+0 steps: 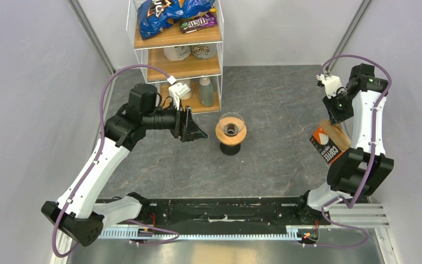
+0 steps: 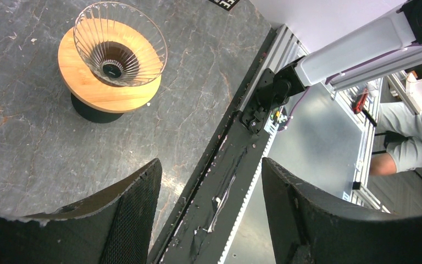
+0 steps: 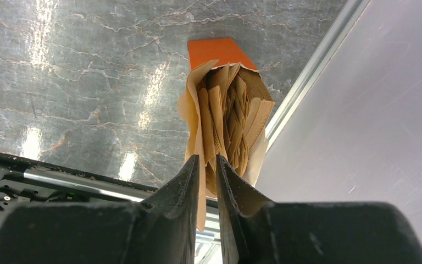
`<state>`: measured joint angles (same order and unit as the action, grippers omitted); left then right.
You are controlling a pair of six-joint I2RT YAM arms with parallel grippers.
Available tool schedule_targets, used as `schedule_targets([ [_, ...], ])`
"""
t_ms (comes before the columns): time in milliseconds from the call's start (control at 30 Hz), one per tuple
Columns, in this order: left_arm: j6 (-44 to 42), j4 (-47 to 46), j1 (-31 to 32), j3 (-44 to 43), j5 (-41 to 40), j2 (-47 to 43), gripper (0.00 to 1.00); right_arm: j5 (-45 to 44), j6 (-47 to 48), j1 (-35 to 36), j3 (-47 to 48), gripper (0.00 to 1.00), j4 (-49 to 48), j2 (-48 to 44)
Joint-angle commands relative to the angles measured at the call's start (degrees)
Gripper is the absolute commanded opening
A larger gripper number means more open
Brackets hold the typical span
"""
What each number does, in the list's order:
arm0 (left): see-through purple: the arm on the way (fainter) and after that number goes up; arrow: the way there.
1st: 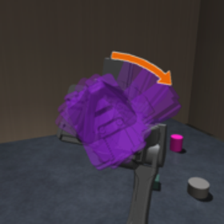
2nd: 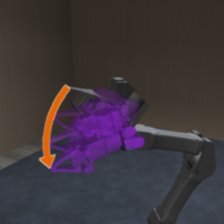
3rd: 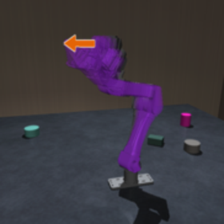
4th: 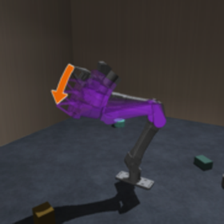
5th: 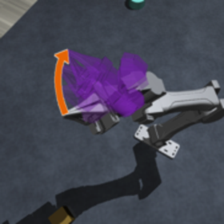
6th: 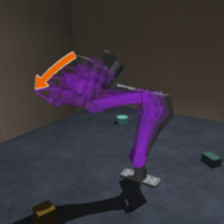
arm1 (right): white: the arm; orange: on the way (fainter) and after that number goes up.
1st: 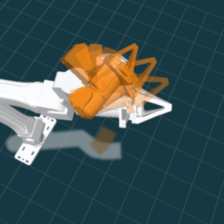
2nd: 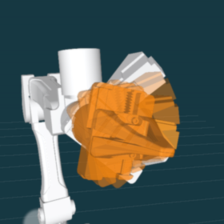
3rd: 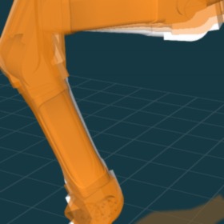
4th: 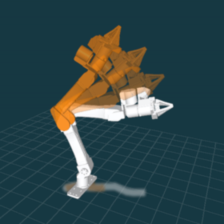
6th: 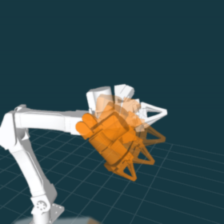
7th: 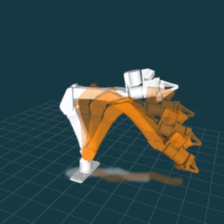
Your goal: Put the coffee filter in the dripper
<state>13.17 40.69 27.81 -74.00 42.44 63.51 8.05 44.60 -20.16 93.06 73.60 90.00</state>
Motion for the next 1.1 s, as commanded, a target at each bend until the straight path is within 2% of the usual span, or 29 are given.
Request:
schedule_targets([
  [0,1.1,0.3,0.0,-1.1,1.4,-0.3,0.72,1.9,0.7,-0.3,3.0,0.24,2.4,-1.0],
  [1067,1.2,0.4,0.0,-0.9,1.9,-0.2,0.73,-0.5,1.6,-0.3,-0.2,0.24,0.9,1.6],
])
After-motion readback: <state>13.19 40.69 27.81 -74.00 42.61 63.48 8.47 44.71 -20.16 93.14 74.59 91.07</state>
